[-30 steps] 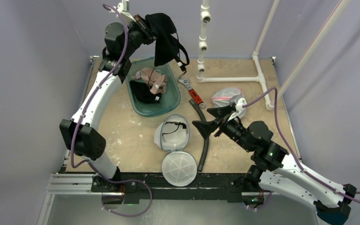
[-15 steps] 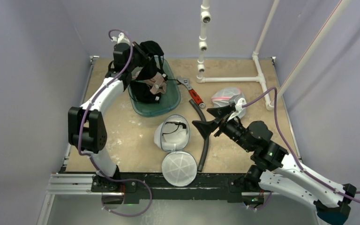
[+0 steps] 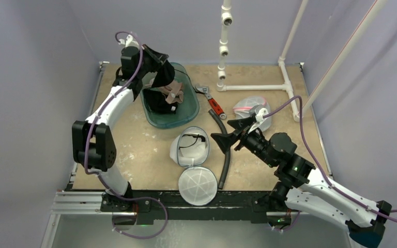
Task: Unzip the laundry bag and remove the bra
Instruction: Place the bra in the bin.
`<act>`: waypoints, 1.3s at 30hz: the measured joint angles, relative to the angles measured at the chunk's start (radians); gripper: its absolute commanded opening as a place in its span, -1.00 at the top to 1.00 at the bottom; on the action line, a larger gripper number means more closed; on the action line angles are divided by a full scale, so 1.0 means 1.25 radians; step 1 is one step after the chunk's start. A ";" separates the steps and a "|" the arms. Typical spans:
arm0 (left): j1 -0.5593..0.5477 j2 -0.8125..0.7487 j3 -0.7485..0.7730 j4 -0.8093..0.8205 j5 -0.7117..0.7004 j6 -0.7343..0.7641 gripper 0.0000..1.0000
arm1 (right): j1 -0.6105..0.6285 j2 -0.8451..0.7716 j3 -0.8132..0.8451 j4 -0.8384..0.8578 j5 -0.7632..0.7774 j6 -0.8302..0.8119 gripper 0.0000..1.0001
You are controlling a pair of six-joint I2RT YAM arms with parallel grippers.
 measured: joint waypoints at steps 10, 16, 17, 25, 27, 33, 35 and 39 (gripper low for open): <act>0.000 -0.107 0.091 -0.002 0.012 0.003 1.00 | 0.000 0.006 0.000 0.001 0.000 0.000 -0.89; 0.000 -0.110 0.148 -0.005 0.018 0.003 1.00 | 0.000 0.005 0.000 0.001 0.000 0.000 -0.89; 0.000 -0.109 0.154 -0.009 0.019 0.003 1.00 | 0.000 0.004 0.000 0.001 0.000 0.000 -0.89; 0.000 -0.096 0.175 -0.015 0.020 0.004 1.00 | 0.000 0.002 0.000 0.001 0.000 0.000 -0.89; 0.000 -0.089 0.175 -0.015 0.022 0.003 1.00 | 0.000 0.002 0.000 0.001 0.000 0.000 -0.89; 0.000 -0.076 0.151 -0.011 0.033 -0.005 1.00 | 0.000 0.002 -0.002 0.001 0.000 0.000 -0.89; 0.000 -0.075 0.133 -0.004 0.039 -0.013 1.00 | 0.000 0.002 -0.002 0.001 0.000 0.000 -0.89; 0.000 -0.067 0.101 0.011 0.057 -0.027 1.00 | 0.000 0.002 -0.002 0.001 0.000 0.000 -0.89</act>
